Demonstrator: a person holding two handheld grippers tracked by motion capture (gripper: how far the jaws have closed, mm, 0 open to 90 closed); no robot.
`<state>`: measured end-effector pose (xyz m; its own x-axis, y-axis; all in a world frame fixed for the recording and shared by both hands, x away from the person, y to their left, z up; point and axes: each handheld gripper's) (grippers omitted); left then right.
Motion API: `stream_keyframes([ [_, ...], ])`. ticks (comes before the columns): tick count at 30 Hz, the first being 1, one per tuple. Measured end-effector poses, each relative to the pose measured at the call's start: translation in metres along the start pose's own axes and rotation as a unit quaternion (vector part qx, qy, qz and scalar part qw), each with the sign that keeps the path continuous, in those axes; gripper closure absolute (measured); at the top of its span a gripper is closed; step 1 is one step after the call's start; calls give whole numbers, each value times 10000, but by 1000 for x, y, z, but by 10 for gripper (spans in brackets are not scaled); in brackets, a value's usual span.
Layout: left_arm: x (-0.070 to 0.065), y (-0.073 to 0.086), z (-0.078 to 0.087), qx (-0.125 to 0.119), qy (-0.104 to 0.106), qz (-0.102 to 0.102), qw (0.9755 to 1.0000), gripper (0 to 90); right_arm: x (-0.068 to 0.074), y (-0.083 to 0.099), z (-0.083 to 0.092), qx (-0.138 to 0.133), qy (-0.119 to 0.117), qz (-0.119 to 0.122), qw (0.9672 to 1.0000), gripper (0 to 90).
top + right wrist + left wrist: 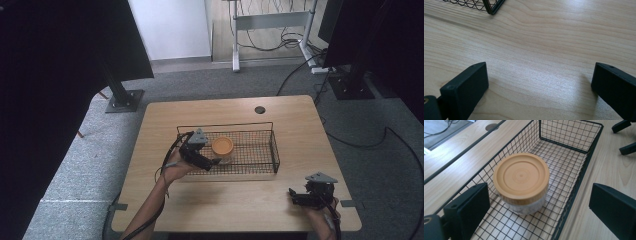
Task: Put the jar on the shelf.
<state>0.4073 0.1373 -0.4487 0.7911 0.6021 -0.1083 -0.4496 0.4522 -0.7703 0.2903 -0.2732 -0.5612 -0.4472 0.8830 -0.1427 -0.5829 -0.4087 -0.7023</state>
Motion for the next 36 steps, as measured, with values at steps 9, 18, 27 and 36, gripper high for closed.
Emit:
stream_keyframes([
  [9,-2,17,15,-115,-21,108,9999,32,0,0,0,-1,1,-2,10000,6],
  [18,-5,42,30,-242,-85,237,9994,33,0,0,0,1,11,-5,10000,6],
  [27,-8,72,42,-307,-181,386,9986,33,1,0,0,6,17,-15,10000,6],
  [36,-10,95,49,-475,-309,525,9970,29,1,0,0,6,22,-19,10000,6],
])
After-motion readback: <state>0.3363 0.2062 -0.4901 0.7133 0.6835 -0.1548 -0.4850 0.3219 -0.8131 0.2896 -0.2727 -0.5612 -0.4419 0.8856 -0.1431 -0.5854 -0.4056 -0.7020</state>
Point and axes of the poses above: each handheld gripper's, and its own axes: z roughly backward along the jaws, y roughly out of its underside, x roughly to its left, and after that the axes turned 13 degrees about z, right-handed
